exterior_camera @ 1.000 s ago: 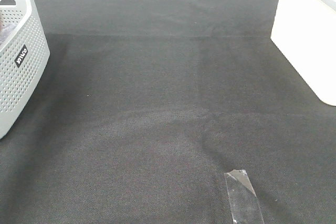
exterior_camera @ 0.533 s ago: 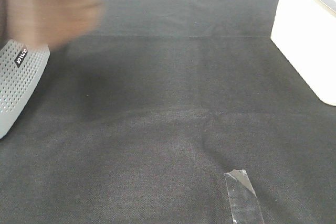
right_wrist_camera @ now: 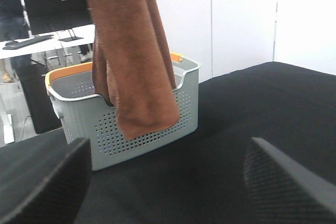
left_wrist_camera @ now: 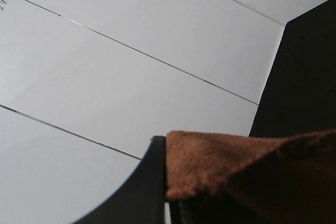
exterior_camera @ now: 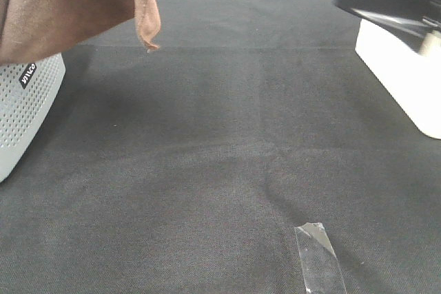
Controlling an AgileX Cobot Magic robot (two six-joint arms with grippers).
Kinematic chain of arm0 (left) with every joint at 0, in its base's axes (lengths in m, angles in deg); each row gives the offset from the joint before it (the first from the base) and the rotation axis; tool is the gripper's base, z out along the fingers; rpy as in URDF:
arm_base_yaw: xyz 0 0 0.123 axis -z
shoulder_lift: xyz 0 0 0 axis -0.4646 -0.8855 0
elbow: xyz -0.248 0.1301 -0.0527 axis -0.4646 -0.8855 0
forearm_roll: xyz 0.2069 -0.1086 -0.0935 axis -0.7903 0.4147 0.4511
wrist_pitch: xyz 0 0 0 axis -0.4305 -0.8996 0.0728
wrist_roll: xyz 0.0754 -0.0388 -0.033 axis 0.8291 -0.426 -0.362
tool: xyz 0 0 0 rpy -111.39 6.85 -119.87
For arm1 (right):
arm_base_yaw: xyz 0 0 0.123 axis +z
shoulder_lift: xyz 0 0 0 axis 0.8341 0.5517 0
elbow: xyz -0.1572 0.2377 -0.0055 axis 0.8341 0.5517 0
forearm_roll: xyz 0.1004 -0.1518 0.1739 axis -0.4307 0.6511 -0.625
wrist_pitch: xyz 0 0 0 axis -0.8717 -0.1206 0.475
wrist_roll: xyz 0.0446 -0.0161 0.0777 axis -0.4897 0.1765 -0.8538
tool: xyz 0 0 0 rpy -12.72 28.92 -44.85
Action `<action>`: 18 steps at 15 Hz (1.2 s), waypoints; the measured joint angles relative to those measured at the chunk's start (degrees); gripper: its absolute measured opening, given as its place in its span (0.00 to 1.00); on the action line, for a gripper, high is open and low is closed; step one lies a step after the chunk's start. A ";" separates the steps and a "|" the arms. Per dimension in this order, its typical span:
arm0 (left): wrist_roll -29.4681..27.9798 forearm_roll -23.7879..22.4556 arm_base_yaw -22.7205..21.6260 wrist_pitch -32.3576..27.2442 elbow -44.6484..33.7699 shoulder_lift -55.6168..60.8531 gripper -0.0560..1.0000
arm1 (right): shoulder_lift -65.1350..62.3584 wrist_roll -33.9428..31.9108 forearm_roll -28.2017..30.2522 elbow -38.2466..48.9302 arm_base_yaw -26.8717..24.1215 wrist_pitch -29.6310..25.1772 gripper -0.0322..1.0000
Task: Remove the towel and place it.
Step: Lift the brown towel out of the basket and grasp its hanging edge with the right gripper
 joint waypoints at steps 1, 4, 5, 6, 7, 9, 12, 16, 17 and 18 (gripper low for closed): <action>0.00 0.00 0.63 0.06 0.00 0.00 0.05 | 3.67 0.29 -0.40 -2.35 0.97 -0.74 0.77; 0.00 0.00 2.52 0.29 0.00 0.00 0.05 | 9.63 0.34 -0.80 -7.91 10.37 3.44 0.77; 0.00 0.00 2.81 0.40 0.00 0.00 0.05 | 10.37 0.34 -0.80 -9.45 13.58 6.02 0.77; 0.00 0.00 2.92 0.46 0.00 0.00 0.05 | 10.89 0.34 -0.80 -10.66 16.62 8.37 0.77; 0.00 0.23 3.09 0.69 0.00 0.00 0.05 | 11.00 0.34 -0.80 -11.57 18.96 9.85 0.77; 0.00 2.12 3.27 1.43 0.00 0.00 0.05 | 11.69 0.34 -0.80 -12.89 23.43 12.09 0.77; -0.06 5.10 3.27 1.55 0.00 0.00 0.05 | 14.04 0.74 -0.80 -13.18 28.99 15.87 0.77; -0.06 10.37 3.27 1.55 0.00 0.00 0.05 | 19.77 1.03 -0.63 -17.13 31.23 20.97 0.77; -0.06 12.15 3.27 1.55 0.00 0.00 0.05 | 20.86 -0.06 -0.69 -18.39 31.23 21.43 0.77; -0.06 13.58 3.27 1.55 0.00 0.00 0.05 | 21.43 -0.97 -0.69 -19.31 31.23 21.54 0.77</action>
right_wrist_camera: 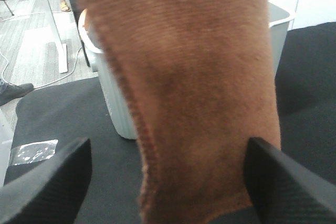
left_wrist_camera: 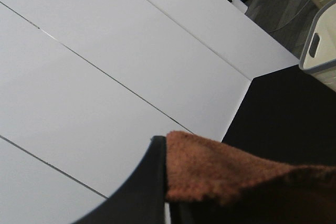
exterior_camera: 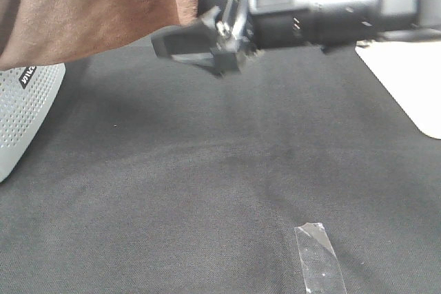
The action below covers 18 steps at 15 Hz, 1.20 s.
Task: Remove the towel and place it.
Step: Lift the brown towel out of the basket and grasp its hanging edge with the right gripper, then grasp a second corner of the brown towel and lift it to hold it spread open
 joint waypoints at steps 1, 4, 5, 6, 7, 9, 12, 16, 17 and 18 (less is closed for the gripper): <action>0.00 0.80 0.00 0.00 0.00 0.00 0.05 | 0.29 -0.63 0.00 -0.46 0.00 0.11 0.77; 0.00 1.83 0.00 -0.23 0.00 0.00 0.05 | 0.34 -1.66 0.00 -0.63 0.00 0.34 0.72; 0.00 2.29 0.00 -0.29 0.00 0.00 0.05 | 0.34 -1.95 0.00 -0.63 0.00 0.52 0.69; 0.00 2.64 0.00 -0.34 0.00 0.00 0.05 | 0.34 -2.29 0.00 -0.63 0.00 1.78 0.66; 0.00 2.98 0.00 -0.34 0.00 0.00 0.05 | 0.34 -3.38 0.00 -0.63 0.00 3.61 0.63; 0.00 2.98 0.00 -0.34 0.00 0.00 0.05 | 0.40 -6.07 0.00 -0.86 0.00 6.76 0.53; 0.00 2.98 0.00 -0.40 0.00 0.00 0.05 | 0.40 -6.70 0.00 -1.09 0.00 7.56 0.25; -0.23 3.21 0.00 -1.60 0.00 0.00 0.05 | 0.00 -6.76 0.00 -1.09 0.00 7.68 0.03; -1.38 3.44 0.00 -2.86 0.00 0.00 0.05 | -0.57 -6.76 0.00 -1.09 0.00 7.85 0.03; -3.55 3.61 0.00 -5.44 0.00 -0.17 0.05 | -1.20 -7.96 0.00 -1.09 0.00 8.42 0.03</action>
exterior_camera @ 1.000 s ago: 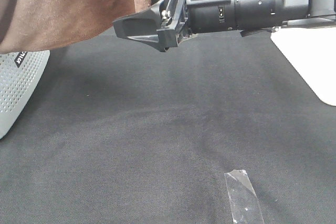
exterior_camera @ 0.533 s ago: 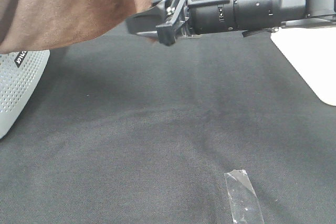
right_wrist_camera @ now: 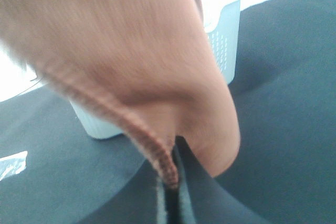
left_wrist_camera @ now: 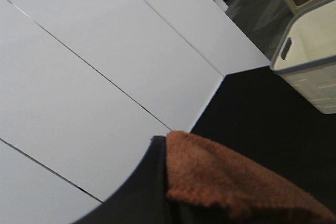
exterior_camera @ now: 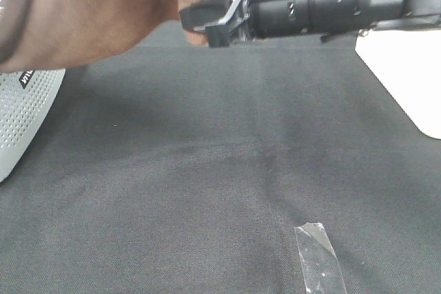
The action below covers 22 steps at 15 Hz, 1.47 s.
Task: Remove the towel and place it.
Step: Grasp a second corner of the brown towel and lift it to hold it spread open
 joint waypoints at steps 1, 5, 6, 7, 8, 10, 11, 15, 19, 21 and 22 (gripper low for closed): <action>-2.98 0.00 0.00 -2.58 0.00 -0.23 0.05 | -0.69 -2.58 0.00 0.00 0.00 1.49 0.03; -16.67 -0.69 -2.35 -9.91 0.06 -3.38 0.05 | -4.70 -28.59 22.17 -1.95 0.00 7.33 0.03; -19.71 -0.80 -3.44 -10.20 0.06 -3.95 0.05 | -5.44 -38.50 32.54 -3.95 0.00 6.76 0.03; -22.75 -0.92 -4.47 -10.31 0.06 -4.24 0.05 | -5.67 -50.42 43.95 -7.33 0.00 4.58 0.03; -24.81 -0.92 -5.50 -10.31 0.06 -4.58 0.05 | -5.67 -60.96 55.58 -10.94 0.00 1.09 0.03; -28.02 -0.92 -7.62 -10.71 0.06 -5.27 0.05 | -5.67 -78.67 77.06 -19.82 0.00 -8.59 0.03; -31.05 -0.86 -8.88 -11.34 0.11 -5.61 0.05 | -5.67 -84.28 85.03 -24.92 0.00 -13.58 0.03; -41.31 -1.09 -13.24 -11.06 0.11 -7.05 0.05 | -1.55 -88.81 95.97 -42.11 0.00 -21.31 0.03; -41.88 -1.66 -17.42 -1.89 0.11 -8.14 0.05 | 5.61 -88.98 105.60 -59.59 0.00 -19.71 0.03; -40.57 -1.89 -18.62 4.47 0.11 -8.37 0.05 | 9.05 -89.38 109.55 -67.21 0.00 -16.73 0.03; -39.08 -2.29 -18.62 8.08 0.52 -9.17 0.05 | 10.89 -90.13 111.33 -70.53 0.00 -13.69 0.03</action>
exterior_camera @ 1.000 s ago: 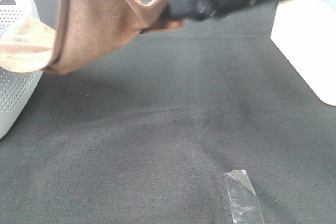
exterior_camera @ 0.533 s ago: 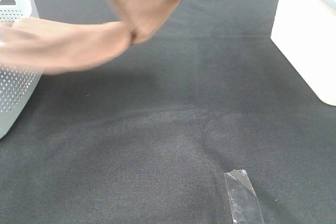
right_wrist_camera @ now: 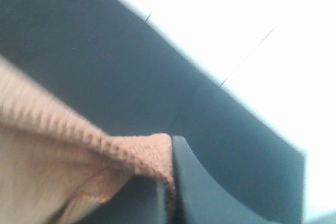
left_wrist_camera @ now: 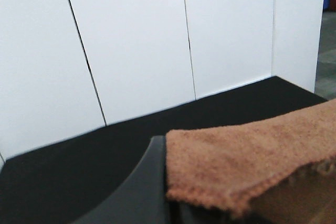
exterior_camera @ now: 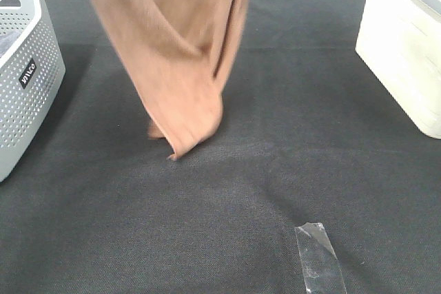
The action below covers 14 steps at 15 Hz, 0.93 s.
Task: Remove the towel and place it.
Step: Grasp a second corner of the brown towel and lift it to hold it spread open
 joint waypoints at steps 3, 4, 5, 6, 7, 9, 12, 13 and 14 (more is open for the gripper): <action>1.55 -1.49 -0.74 6.88 5.73 -5.39 0.05 | 2.92 -6.30 5.27 -3.21 0.00 10.31 0.03; 1.72 -1.60 -1.55 7.45 9.74 -7.91 0.05 | 3.55 -8.02 6.47 -3.27 0.00 13.12 0.03; 1.78 -2.18 -2.01 7.39 13.75 -11.00 0.05 | 4.07 -9.05 7.05 -3.27 0.00 15.64 0.03; 1.95 -3.09 -2.35 7.22 19.94 -15.47 0.05 | 5.16 -10.20 7.62 -3.27 0.00 20.45 0.03; 1.95 -3.15 -2.35 7.16 23.55 -18.16 0.05 | 5.96 -10.77 7.73 -3.32 -0.23 23.89 0.03; 1.95 -3.38 -2.35 7.16 30.31 -23.32 0.05 | 7.62 -12.09 7.91 -3.32 -1.60 28.25 0.03; 2.41 -3.50 -2.35 7.68 38.62 -29.56 0.05 | 9.57 -13.64 7.33 -3.32 -4.13 33.06 0.03; 2.58 -3.50 -2.35 8.48 40.79 -31.68 0.05 | 10.26 -14.09 6.53 -3.32 -4.93 35.29 0.03; 2.75 -3.50 -2.35 10.08 42.80 -33.63 0.05 | 10.83 -14.32 5.90 -3.32 -5.56 37.82 0.03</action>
